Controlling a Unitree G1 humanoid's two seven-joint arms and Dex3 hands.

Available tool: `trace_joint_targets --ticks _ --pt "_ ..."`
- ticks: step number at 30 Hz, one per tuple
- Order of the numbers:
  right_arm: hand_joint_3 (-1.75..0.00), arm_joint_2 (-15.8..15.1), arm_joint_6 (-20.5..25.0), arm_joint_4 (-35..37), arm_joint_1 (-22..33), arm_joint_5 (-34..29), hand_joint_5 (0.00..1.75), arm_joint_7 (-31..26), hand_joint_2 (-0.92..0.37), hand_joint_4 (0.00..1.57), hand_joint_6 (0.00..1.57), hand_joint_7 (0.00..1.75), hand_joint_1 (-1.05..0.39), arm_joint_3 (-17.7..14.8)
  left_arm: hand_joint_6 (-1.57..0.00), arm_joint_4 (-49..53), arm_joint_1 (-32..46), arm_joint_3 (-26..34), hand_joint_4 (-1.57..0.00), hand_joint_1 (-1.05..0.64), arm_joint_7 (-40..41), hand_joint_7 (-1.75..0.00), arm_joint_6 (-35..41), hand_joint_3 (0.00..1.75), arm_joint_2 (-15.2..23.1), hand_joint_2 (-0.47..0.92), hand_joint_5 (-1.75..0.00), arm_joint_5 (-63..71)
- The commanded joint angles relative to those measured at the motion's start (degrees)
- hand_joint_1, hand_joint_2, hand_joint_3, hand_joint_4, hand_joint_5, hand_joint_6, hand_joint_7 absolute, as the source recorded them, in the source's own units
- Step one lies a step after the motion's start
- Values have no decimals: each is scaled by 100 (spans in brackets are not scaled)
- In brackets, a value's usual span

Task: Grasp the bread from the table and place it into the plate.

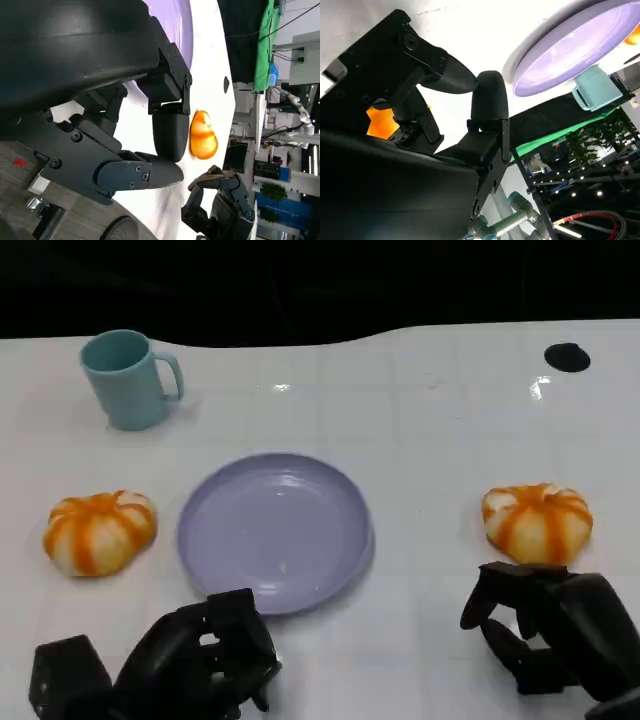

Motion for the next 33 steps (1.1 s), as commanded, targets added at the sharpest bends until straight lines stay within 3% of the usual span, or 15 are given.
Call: trace_joint_targets --ticks 1,6,11,18,23,27,33 --pt "-126 -89 -13 -16 34 112 175 18 -35 91 83 143 -22 -23 -78 40 -32 51 -81 -54 -23 -139 -22 55 73 71 -175 -62" --pt "-127 -88 -72 25 12 124 174 -38 -34 90 84 138 -22 -33 -77 42 -34 52 -80 -53 -29 -139 15 54 78 71 -175 -75" --pt "-125 -110 -192 48 -31 229 164 -89 -33 88 90 113 -22 -117 -78 34 -32 50 -80 -53 -9 -139 21 54 83 71 -175 -60" --pt "-76 -102 -158 15 -92 299 133 -249 -59 80 87 71 -28 -283 -78 23 -39 41 -80 -53 19 -139 33 54 88 71 -175 -27" --pt "-49 -126 -153 -106 -101 301 120 -306 -73 62 83 42 -30 -410 -78 27 -48 43 -80 -53 -6 -139 65 54 78 71 -175 -55" --pt "-21 -204 -37 -280 -111 162 94 -387 -87 50 77 23 -33 -480 -78 29 -43 46 -80 -53 -2 -139 50 53 74 71 -175 -52" --pt "-7 -360 341 -693 -118 -94 72 -421 -91 33 68 9 -38 -594 -78 35 -43 43 -80 -53 6 -139 17 53 84 71 -175 -25"
